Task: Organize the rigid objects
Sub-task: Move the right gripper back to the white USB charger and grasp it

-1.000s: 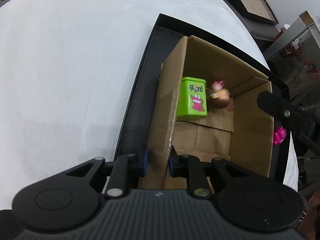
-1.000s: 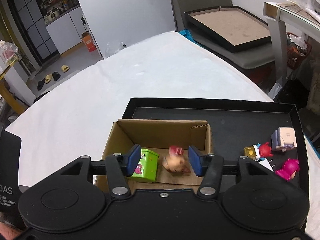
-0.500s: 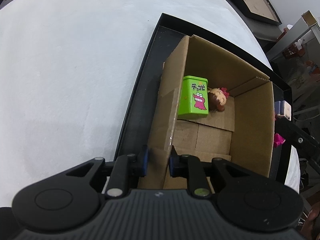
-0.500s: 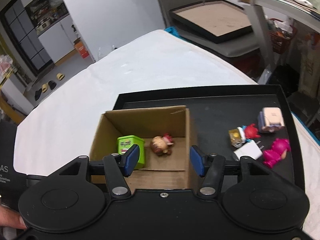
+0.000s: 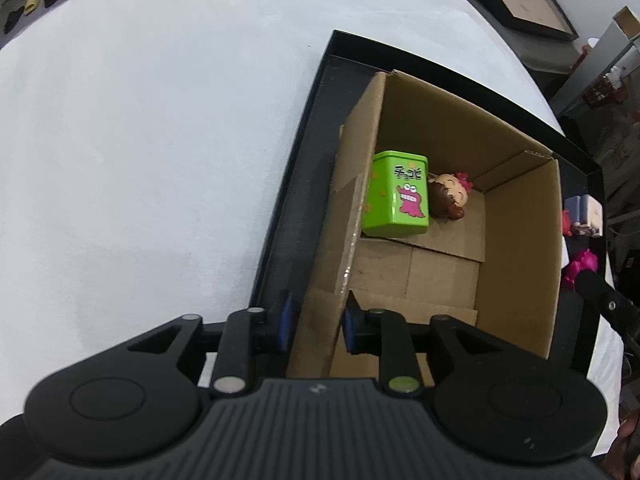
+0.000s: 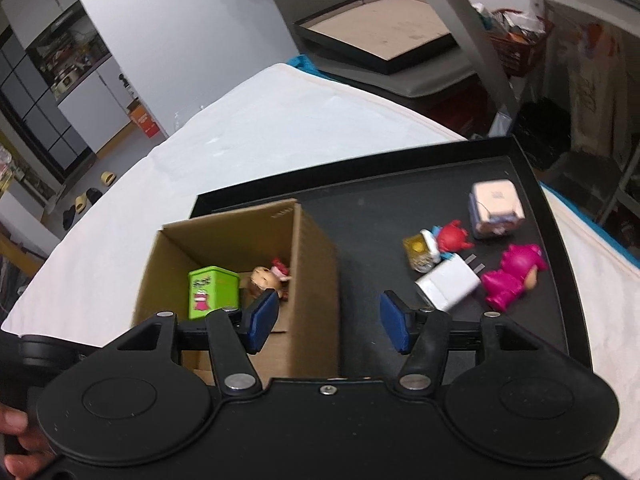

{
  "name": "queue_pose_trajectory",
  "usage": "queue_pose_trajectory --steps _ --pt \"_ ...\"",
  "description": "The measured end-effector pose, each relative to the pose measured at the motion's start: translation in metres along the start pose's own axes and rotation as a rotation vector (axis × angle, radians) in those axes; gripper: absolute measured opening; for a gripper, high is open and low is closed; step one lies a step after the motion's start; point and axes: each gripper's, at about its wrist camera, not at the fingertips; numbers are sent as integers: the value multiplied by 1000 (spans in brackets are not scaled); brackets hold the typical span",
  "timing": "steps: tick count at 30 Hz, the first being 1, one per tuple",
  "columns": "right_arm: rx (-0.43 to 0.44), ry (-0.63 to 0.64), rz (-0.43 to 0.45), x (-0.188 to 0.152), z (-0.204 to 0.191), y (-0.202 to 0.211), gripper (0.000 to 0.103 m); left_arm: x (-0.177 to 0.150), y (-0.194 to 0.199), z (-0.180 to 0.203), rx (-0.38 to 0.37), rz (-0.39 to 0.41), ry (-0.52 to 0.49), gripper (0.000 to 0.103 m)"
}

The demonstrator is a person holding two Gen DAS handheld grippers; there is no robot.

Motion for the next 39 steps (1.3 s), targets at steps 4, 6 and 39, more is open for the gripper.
queue_pose_trajectory --steps 4,6,39 --pt "3 -23 -9 -8 19 -3 57 1 4 -2 11 -4 24 46" --pt "0 -24 -16 -10 28 -6 57 0 5 0 21 2 23 51" --pt "-117 -19 -6 0 68 -90 48 5 14 28 183 5 -4 58"
Point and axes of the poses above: each gripper's, at about its wrist camera, not at the fingertips, and y roughly against the way its jaws point, z to its right, x to its top, and after that the axes turned 2 degrees about y, right-handed
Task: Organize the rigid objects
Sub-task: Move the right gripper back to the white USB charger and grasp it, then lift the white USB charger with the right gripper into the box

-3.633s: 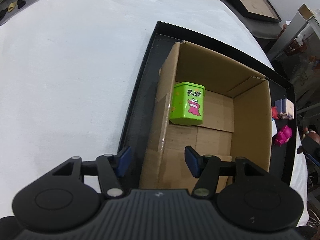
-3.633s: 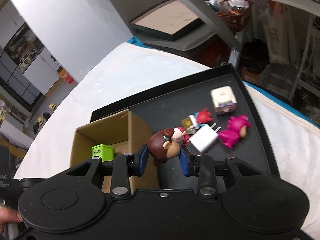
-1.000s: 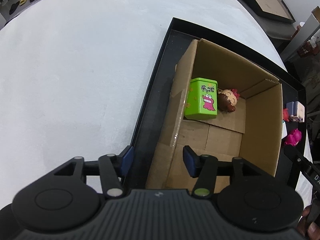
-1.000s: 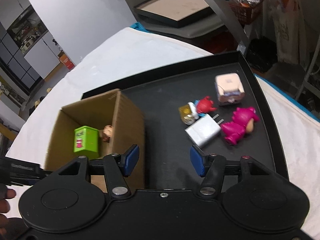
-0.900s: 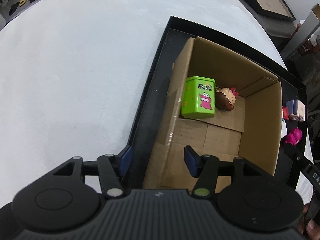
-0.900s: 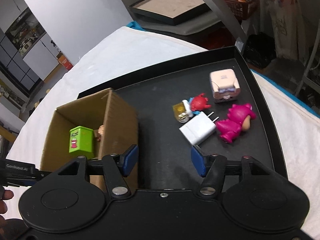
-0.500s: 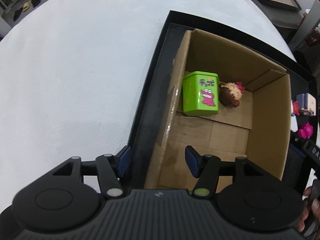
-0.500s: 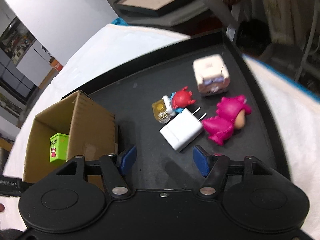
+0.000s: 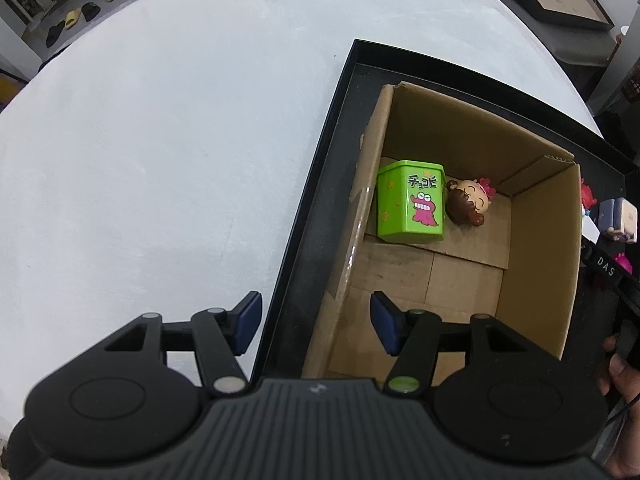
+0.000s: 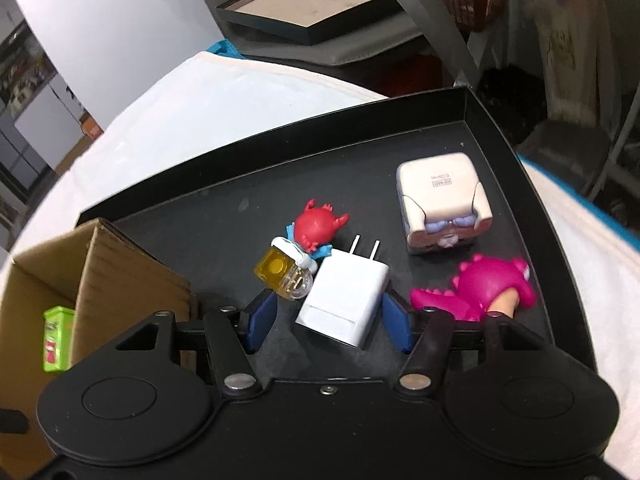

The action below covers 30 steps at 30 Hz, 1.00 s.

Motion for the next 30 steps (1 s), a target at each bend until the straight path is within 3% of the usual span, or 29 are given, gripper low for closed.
queue_pose_trajectory --steps 2,9,13,25,30 --pt "-3 9 -5 0 1 1 43 -1 1 1 2 1 -1 58" --pt "1 -26 -49 -6 6 8 40 -4 7 -1 9 11 0 58" --pt "116 -148 -95 -6 16 14 39 -4 12 -3 -8 24 1 58" --pt "123 -125 -56 -3 13 53 38 -9 7 -17 -60 8 21 58" --pt "137 -109 -48 -7 6 68 38 -6 8 -21 -121 1 59 58"
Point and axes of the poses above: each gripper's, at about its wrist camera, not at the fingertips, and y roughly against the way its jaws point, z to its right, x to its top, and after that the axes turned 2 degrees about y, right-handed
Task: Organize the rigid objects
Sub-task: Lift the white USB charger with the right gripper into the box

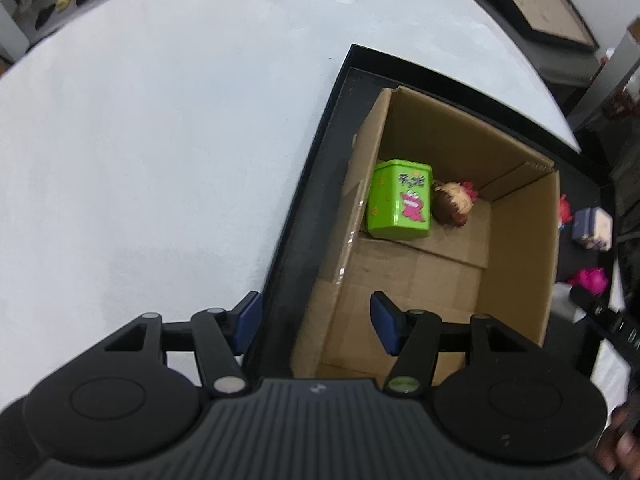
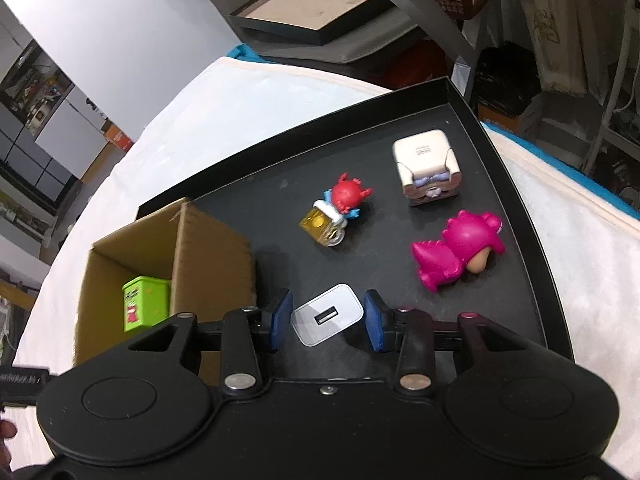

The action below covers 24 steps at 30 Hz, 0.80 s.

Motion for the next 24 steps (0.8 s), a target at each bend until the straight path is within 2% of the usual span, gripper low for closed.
queue_pose_trajectory --steps 14,24 --pt "24 30 67 8 -34 35 38 2 -8 0 -44 -16 -2 58" --pt "72 131 85 20 -77 45 38 8 -5 -10 -88 -14 15 58"
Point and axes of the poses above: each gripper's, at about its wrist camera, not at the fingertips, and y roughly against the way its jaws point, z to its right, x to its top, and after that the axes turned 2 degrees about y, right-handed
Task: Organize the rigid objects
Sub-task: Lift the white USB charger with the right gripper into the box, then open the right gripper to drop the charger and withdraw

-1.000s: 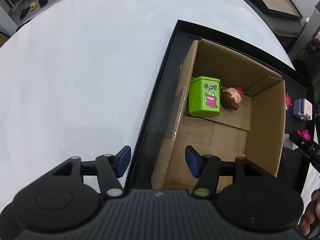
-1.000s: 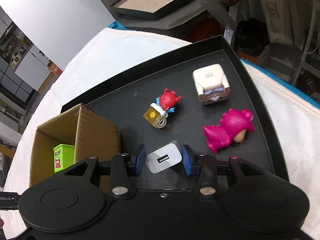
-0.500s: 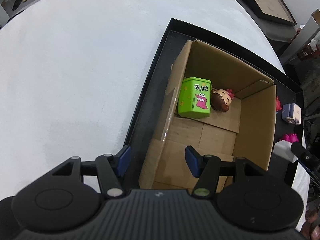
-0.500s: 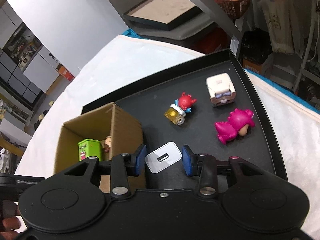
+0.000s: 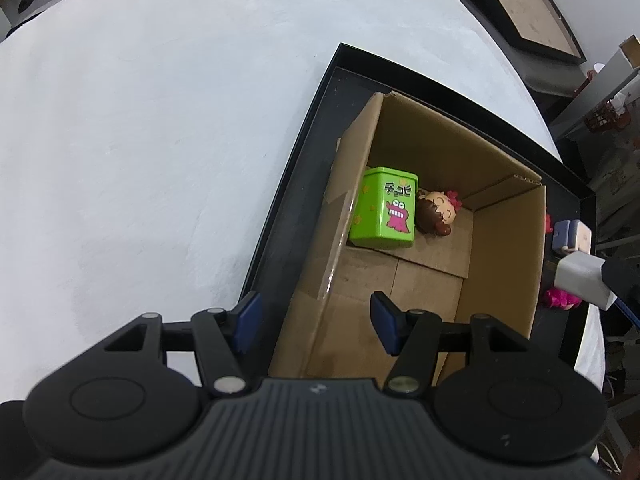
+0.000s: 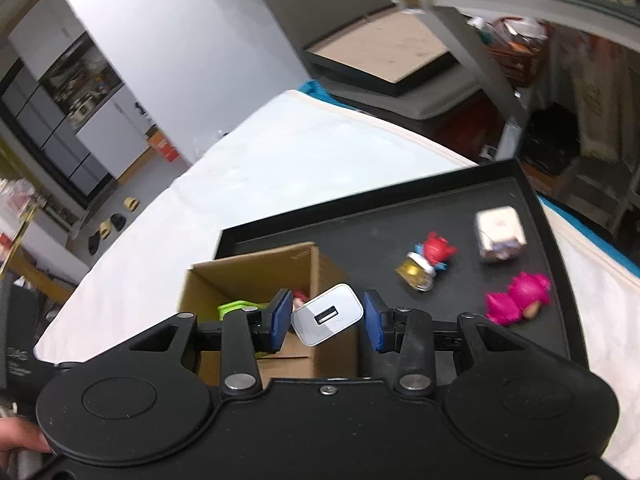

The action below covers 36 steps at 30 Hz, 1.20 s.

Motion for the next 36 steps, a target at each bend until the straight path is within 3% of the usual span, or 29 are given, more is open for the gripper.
queue_pose_trajectory --steps 14,20,26,28,30,36 --pt "43 164 -56 2 -56 -27 39 1 -12 -3 -8 -16 -20 56" --pt "13 267 -107 -1 -70 -49 39 0 -15 4 -32 -50 -29 36" --pt "-30 346 -158 -3 -76 -64 39 1 -19 13 20 -54 -74 25" --pt "-62 360 -154 -3 -76 -67 40 3 -19 14 33 -57 -77 16" --pt "-96 348 -128 -1 -72 -67 42 5 -19 12 27 -60 -74 14" --pt "-71 304 -85 1 -63 -53 42 1 -18 12 40 -43 -77 13"
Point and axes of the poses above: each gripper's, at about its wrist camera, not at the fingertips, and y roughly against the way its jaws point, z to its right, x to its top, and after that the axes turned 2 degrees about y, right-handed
